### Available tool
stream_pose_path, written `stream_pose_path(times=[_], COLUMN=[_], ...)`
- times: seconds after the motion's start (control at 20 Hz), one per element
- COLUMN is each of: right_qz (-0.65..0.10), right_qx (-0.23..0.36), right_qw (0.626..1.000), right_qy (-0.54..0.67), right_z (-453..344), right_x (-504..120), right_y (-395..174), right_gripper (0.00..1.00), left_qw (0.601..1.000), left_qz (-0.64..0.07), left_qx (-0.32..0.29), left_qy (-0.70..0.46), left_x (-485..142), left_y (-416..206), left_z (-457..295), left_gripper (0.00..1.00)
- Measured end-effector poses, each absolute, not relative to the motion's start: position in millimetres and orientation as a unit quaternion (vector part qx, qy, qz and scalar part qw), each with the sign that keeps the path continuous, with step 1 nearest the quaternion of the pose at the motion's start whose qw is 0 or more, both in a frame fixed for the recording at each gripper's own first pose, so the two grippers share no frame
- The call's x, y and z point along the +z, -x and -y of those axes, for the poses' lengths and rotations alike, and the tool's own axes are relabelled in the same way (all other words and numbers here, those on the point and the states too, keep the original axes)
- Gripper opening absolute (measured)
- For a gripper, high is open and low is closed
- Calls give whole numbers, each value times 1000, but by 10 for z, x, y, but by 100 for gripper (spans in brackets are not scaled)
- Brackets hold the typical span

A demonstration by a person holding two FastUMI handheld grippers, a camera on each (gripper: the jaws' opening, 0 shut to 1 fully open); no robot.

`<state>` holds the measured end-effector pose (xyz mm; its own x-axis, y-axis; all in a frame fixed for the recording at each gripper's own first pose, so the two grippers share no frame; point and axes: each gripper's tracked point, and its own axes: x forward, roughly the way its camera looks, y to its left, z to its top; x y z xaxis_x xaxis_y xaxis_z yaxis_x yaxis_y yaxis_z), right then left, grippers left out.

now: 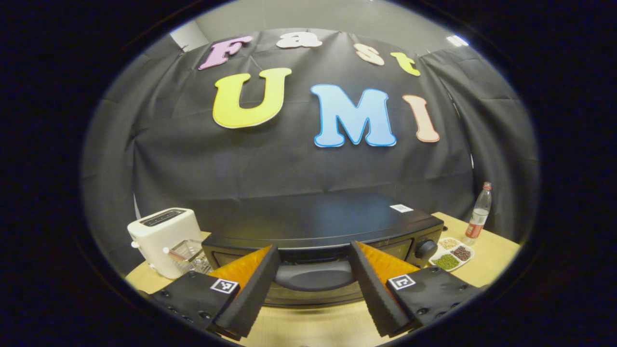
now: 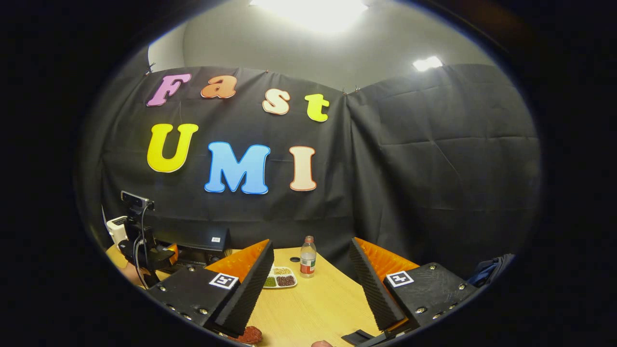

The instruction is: Open the electric oven with the left hand, put the food in, and close the electric oven.

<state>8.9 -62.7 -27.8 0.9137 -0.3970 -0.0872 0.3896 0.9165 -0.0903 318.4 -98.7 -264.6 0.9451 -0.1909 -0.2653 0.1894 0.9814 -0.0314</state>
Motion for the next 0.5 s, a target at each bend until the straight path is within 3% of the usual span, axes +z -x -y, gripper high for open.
stream_pose_path(times=[0.5], right_qz=[-43], right_qx=[-170], right_qw=[984], right_qy=[35], right_z=[562], right_x=[-226], right_y=[-18], right_gripper=[95], left_qw=[986], left_qz=[-136], left_qx=[-92], left_qy=[0], left_x=[-2692], left_y=[-2772], left_z=[947], left_gripper=[100])
